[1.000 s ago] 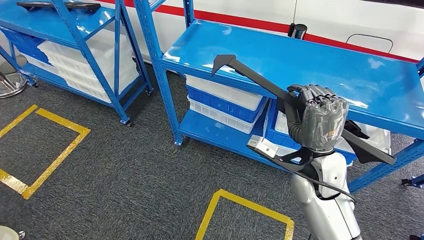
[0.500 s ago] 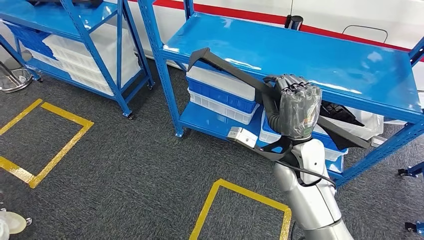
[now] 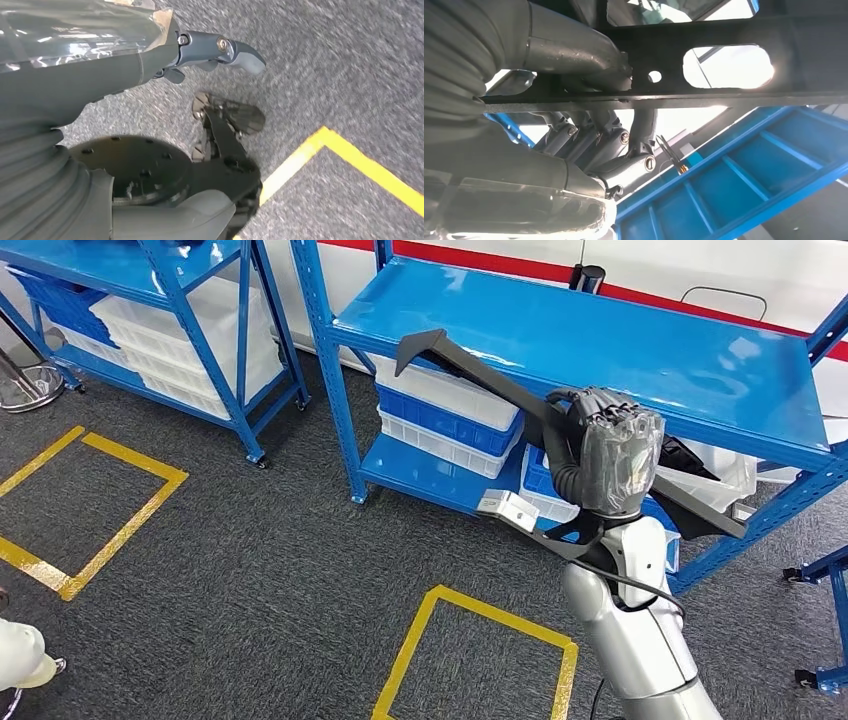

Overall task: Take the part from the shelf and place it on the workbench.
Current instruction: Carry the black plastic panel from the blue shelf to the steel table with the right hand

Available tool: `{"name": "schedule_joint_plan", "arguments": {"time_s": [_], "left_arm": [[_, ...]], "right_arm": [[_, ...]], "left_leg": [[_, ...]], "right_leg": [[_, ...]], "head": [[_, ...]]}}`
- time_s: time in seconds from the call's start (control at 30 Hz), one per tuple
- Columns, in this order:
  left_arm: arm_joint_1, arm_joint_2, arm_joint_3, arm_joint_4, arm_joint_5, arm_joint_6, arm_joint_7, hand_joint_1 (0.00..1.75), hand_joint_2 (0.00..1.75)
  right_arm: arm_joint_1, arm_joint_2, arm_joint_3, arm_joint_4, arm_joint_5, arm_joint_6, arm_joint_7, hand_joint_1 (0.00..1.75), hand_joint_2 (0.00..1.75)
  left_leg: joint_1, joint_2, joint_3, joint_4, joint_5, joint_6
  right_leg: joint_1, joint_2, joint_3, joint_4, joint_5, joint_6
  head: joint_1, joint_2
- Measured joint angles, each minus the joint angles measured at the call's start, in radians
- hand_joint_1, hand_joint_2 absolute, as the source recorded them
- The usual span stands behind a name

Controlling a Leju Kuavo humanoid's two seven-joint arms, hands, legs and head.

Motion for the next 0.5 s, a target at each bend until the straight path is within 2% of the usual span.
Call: {"name": "schedule_joint_plan", "arguments": {"time_s": [0.03,0.07,0.13,0.17,0.2,0.23,0.27,0.3,0.33,0.37,0.4,0.43,0.47,0.5], "left_arm": [[0.0,0.001,0.0,0.0,-0.003,-0.003,0.002,0.0,1.75],[0.0,0.001,0.0,0.0,-0.005,-0.006,0.005,0.0,1.75],[0.0,0.003,0.0,0.0,-0.008,-0.012,0.012,0.0,1.75],[0.0,0.004,0.0,0.0,-0.009,-0.014,0.015,0.0,1.75],[0.0,0.004,0.0,0.0,-0.01,-0.017,0.017,0.0,1.75],[0.001,0.004,-0.001,0.0,-0.011,-0.019,0.017,0.0,1.75],[0.001,0.005,-0.001,0.0,-0.012,-0.02,0.017,0.0,1.75],[0.001,0.005,-0.001,0.0,-0.012,-0.02,0.017,0.0,1.75],[0.001,0.005,-0.001,0.0,-0.012,-0.021,0.017,0.0,1.75],[0.0,0.005,-0.001,0.0,-0.012,-0.021,0.017,0.0,1.75],[0.0,0.006,-0.001,0.0,-0.012,-0.021,0.018,0.0,1.75],[0.0,0.006,-0.001,0.0,-0.012,-0.021,0.018,0.0,1.75],[0.001,0.007,-0.002,0.0,-0.012,-0.021,0.018,0.0,1.75],[0.002,0.008,-0.002,0.0,-0.012,-0.021,0.018,0.0,1.75]], "right_arm": [[0.009,-0.013,-0.007,-0.003,-0.004,-0.004,-0.001,1.75,1.75],[0.018,-0.026,-0.013,-0.006,-0.009,-0.008,-0.003,1.75,1.75],[0.035,-0.049,-0.023,-0.009,-0.019,-0.019,-0.005,1.75,1.75],[0.044,-0.059,-0.027,-0.01,-0.026,-0.023,-0.006,1.75,1.75],[0.054,-0.069,-0.03,-0.011,-0.032,-0.026,-0.007,1.75,1.75],[0.062,-0.078,-0.031,-0.011,-0.039,-0.028,-0.008,1.75,1.75],[0.068,-0.085,-0.032,-0.011,-0.046,-0.03,-0.01,1.75,1.75],[0.071,-0.091,-0.032,-0.011,-0.051,-0.033,-0.012,1.75,1.75],[0.072,-0.095,-0.032,-0.011,-0.056,-0.036,-0.015,1.75,1.75],[0.072,-0.098,-0.031,-0.011,-0.059,-0.04,-0.017,1.75,1.75],[0.073,-0.1,-0.031,-0.01,-0.061,-0.043,-0.018,1.75,1.75],[0.073,-0.101,-0.03,-0.01,-0.062,-0.045,-0.018,1.75,1.75],[0.075,-0.102,-0.029,-0.009,-0.064,-0.046,-0.019,1.75,1.75],[0.075,-0.103,-0.029,-0.008,-0.065,-0.046,-0.019,1.75,1.75]], "left_leg": [[0.0,0.002,-0.003,-0.006,0.008,0.009],[0.001,0.005,-0.009,-0.011,0.018,0.019],[-0.001,0.009,-0.025,-0.015,0.032,0.031],[-0.003,0.01,-0.034,-0.015,0.038,0.034],[-0.004,0.011,-0.043,-0.014,0.045,0.034],[-0.005,0.011,-0.051,-0.014,0.05,0.034],[-0.005,0.011,-0.058,-0.013,0.055,0.032],[-0.005,0.011,-0.064,-0.011,0.059,0.029],[-0.006,0.011,-0.07,-0.008,0.063,0.025],[-0.008,0.012,-0.076,-0.005,0.067,0.021],[-0.01,0.012,-0.081,-0.002,0.071,0.016],[-0.012,0.012,-0.085,0.001,0.076,0.012],[-0.014,0.012,-0.088,0.002,0.081,0.008],[-0.013,0.011,-0.091,0.005,0.081,0.005]], "right_leg": [[0.001,0.0,-0.009,0.013,-0.012,0.001],[0.002,0.001,-0.026,0.046,-0.037,-0.002],[0.003,0.002,-0.075,0.165,-0.109,-0.013],[0.003,0.002,-0.097,0.231,-0.138,-0.015],[0.003,0.002,-0.107,0.272,-0.153,-0.012],[0.002,0.002,-0.098,0.278,-0.153,-0.005],[0.002,0.002,-0.071,0.243,-0.138,0.004],[0.0,0.001,-0.028,0.176,-0.115,0.013],[-0.003,0.0,0.018,0.099,-0.096,0.018],[-0.001,0.001,0.054,0.038,-0.081,0.018],[0.0,0.002,0.074,-0.001,-0.073,0.016],[0.003,0.003,0.079,-0.015,-0.07,0.011],[0.005,0.005,0.077,-0.014,-0.066,0.006],[0.0,0.004,0.072,-0.013,-0.062,0.001]], "head": [[0.001,0.0],[0.003,0.0],[0.006,0.0],[0.007,0.0],[0.007,0.0],[0.008,0.0],[0.008,0.0],[0.008,0.0],[0.009,0.0],[0.008,0.0],[0.008,0.0],[0.008,0.0],[0.008,0.0],[0.008,0.0]]}}
